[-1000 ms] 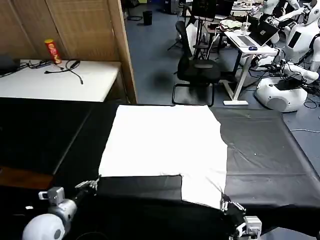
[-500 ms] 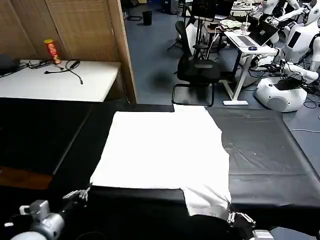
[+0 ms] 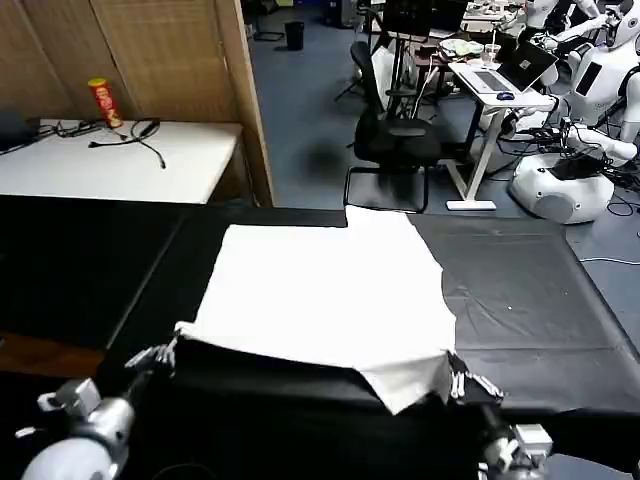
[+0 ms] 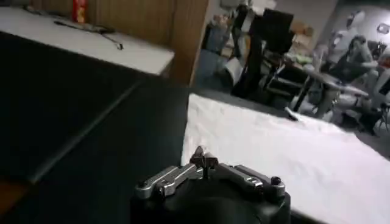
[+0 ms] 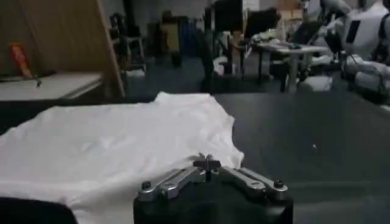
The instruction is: Fold and organize the clothes.
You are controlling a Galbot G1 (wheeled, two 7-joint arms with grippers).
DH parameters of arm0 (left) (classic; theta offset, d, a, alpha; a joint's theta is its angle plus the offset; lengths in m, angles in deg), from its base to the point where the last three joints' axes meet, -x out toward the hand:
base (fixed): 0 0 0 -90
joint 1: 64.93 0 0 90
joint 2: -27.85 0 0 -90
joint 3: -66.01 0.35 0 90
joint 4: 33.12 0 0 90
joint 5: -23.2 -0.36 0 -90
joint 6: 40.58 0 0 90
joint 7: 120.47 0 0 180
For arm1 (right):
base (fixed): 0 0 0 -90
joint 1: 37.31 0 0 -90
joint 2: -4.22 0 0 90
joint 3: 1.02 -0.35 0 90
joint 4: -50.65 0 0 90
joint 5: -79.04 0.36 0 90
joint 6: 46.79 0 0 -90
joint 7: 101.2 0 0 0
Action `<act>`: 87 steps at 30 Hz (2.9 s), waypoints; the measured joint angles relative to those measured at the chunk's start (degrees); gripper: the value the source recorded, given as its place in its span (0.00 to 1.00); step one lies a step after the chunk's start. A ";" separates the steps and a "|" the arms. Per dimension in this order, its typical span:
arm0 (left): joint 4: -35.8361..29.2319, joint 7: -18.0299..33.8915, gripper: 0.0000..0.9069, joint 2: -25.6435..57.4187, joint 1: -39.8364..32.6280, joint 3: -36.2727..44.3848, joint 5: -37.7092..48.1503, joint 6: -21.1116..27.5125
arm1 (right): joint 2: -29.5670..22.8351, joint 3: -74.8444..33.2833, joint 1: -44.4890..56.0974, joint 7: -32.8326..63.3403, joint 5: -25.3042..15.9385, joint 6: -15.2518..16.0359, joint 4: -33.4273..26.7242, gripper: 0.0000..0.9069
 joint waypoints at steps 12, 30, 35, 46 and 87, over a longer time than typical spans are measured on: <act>7.22 -0.36 0.00 -1.23 -6.47 4.97 -8.18 -2.12 | 2.51 4.60 -15.38 -1.42 0.54 0.90 -13.07 0.00; 14.72 -0.03 0.97 -0.60 -14.82 8.02 -11.02 -2.86 | 3.01 3.70 -15.24 -4.88 3.42 5.24 -14.63 0.97; 14.09 -0.19 0.97 -0.31 -14.15 7.90 -11.06 -2.01 | 5.52 1.30 -9.07 -5.05 3.59 5.59 -7.97 0.97; 10.36 -0.87 0.97 1.88 -8.43 6.45 -4.92 2.42 | 5.71 -0.95 -0.73 -4.72 3.45 5.58 -3.98 0.82; -4.30 1.06 0.97 8.29 12.68 -1.77 -4.17 6.92 | 3.59 -6.61 21.49 1.75 2.03 16.05 15.54 0.97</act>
